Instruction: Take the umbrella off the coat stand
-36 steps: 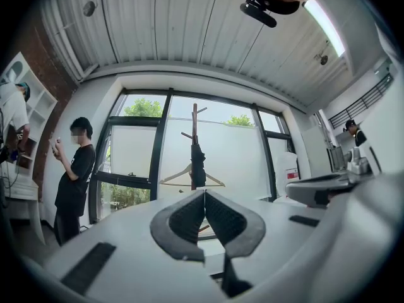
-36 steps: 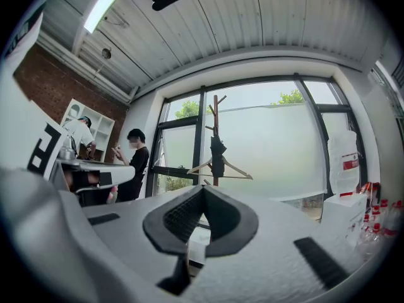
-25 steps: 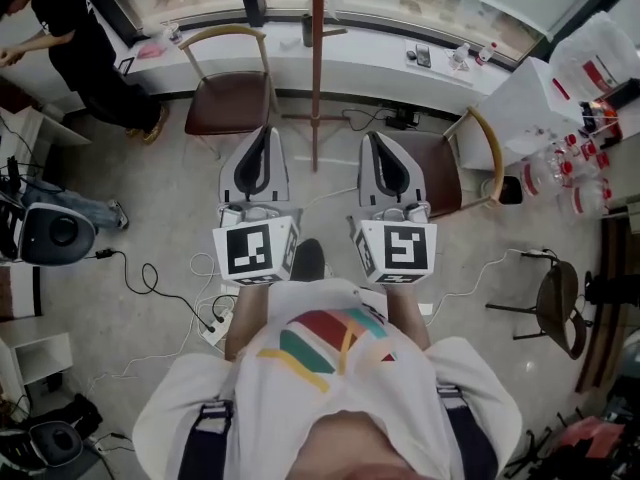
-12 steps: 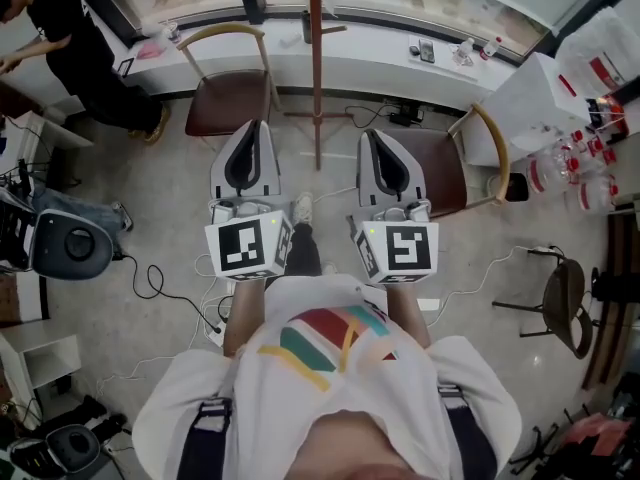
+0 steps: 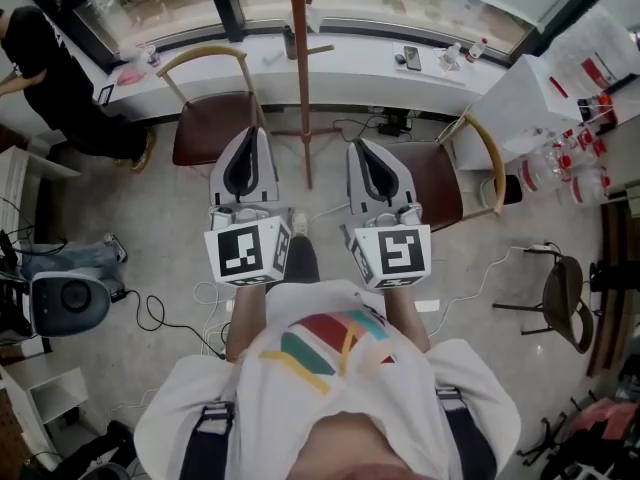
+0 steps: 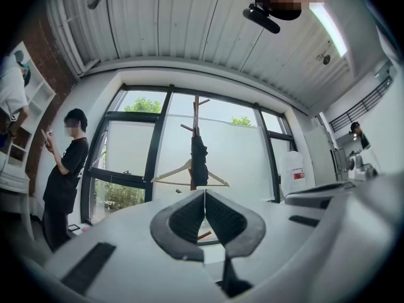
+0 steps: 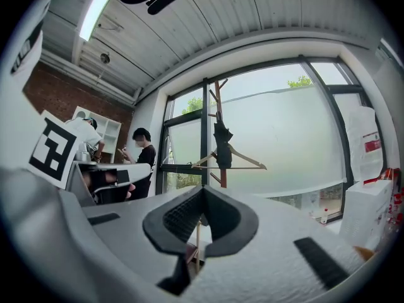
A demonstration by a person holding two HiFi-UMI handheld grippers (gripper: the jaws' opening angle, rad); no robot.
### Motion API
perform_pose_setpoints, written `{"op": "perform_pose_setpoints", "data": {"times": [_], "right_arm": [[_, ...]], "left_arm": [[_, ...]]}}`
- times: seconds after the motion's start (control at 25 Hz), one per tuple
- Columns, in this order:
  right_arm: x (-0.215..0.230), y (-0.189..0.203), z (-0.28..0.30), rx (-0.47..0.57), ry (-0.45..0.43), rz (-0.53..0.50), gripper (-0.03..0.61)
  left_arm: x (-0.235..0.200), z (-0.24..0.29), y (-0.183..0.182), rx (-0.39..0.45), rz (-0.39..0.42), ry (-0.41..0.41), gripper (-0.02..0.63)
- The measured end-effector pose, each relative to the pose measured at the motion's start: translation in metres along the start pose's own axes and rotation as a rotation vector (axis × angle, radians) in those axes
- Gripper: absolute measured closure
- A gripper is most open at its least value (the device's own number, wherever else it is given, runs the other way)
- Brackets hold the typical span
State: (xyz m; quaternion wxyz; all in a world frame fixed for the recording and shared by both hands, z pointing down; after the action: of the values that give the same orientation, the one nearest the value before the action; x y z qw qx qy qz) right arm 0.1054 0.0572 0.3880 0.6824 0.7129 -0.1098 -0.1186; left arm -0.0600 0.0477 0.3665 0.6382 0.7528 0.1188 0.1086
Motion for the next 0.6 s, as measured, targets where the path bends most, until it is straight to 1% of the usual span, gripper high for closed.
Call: {"op": "perform_pose_setpoints", "data": {"times": [0.24, 0.32, 0.44, 0.6], "right_arm": [[-0.009, -0.007, 0.062, 0.020, -0.029, -0.033, 0.578], [-0.012, -0.011, 0.083, 0.019, -0.037, -0.066, 0.578], [-0.015, -0.017, 0.113, 0.007, -0.017, -0.128, 0.578], [-0.012, -0.024, 0.156, 0.016, -0.004, -0.112, 0.578]], "left_arm": [[-0.037, 0.049, 0.005, 0.019, -0.030, 0.020, 0.607], [-0.050, 0.067, 0.005, 0.025, -0.039, 0.027, 0.607], [-0.068, 0.096, 0.005, 0.034, -0.045, 0.041, 0.607], [-0.090, 0.136, 0.006, 0.034, -0.050, 0.068, 0.607]]}}
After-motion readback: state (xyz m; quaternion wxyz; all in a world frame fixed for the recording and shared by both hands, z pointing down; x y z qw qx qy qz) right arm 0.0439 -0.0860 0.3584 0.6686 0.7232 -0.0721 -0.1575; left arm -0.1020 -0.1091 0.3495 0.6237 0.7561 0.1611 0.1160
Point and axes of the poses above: the fingertips, and each gripper's own axes: z forward along the fingers, x to its right, y out of its underside, the point moved 5 cm from there along -z, backward along the fingers, and after that the axes turned 7 degrees about y, right-handed, at the moved point
